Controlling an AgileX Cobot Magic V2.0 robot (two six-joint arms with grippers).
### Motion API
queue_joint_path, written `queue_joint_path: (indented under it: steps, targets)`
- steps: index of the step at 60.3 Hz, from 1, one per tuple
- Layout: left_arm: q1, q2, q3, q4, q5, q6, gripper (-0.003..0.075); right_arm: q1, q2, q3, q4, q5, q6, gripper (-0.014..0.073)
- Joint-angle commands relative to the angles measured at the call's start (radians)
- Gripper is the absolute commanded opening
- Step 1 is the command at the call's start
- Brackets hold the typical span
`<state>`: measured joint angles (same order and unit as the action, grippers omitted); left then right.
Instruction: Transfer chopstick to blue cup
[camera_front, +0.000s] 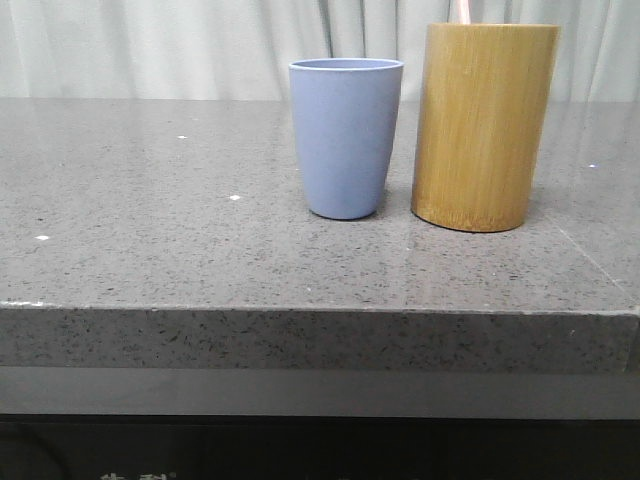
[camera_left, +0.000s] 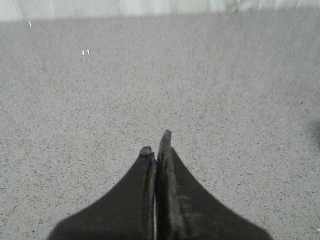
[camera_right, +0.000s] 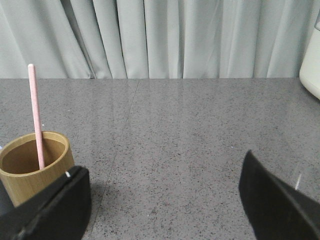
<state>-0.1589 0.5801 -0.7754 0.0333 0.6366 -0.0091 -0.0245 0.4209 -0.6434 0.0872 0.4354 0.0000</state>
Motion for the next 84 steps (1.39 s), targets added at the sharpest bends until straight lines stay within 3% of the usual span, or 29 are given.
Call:
queue_joint_path:
  steps: [1, 13, 23, 43, 58, 71, 76, 84]
  targets:
    - [0.002, -0.123, 0.072, -0.006, -0.126, -0.010, -0.0019, 0.004, 0.028, -0.034, -0.008, -0.094, 0.000, 0.0615]
    - [0.002, -0.344, 0.183, -0.015, -0.134, -0.010, -0.0019, 0.065, 0.137, -0.041, -0.008, -0.151, 0.000, 0.0615]
    - [0.002, -0.417, 0.207, -0.015, -0.136, -0.010, -0.0019, 0.165, 0.294, -0.078, -0.009, -0.263, 0.000, 0.0615]
    - [0.002, -0.419, 0.207, -0.015, -0.136, -0.010, -0.0019, 0.388, 0.718, -0.392, -0.013, -0.315, 0.000, 0.0615]
    - [0.002, -0.419, 0.207, -0.015, -0.136, -0.010, -0.0019, 0.400, 0.952, -0.579, -0.013, -0.319, 0.000, 0.0615]
    - [0.002, -0.419, 0.207, -0.015, -0.136, -0.010, -0.0019, 0.399, 1.053, -0.629, -0.013, -0.327, 0.000, 0.0611]
    - [0.002, -0.419, 0.207, -0.015, -0.136, -0.010, -0.0019, 0.399, 1.063, -0.629, -0.013, -0.328, 0.000, 0.0567]
    - [0.002, -0.419, 0.207, -0.015, -0.136, -0.010, -0.0019, 0.399, 1.067, -0.629, -0.013, -0.330, 0.000, 0.0373]
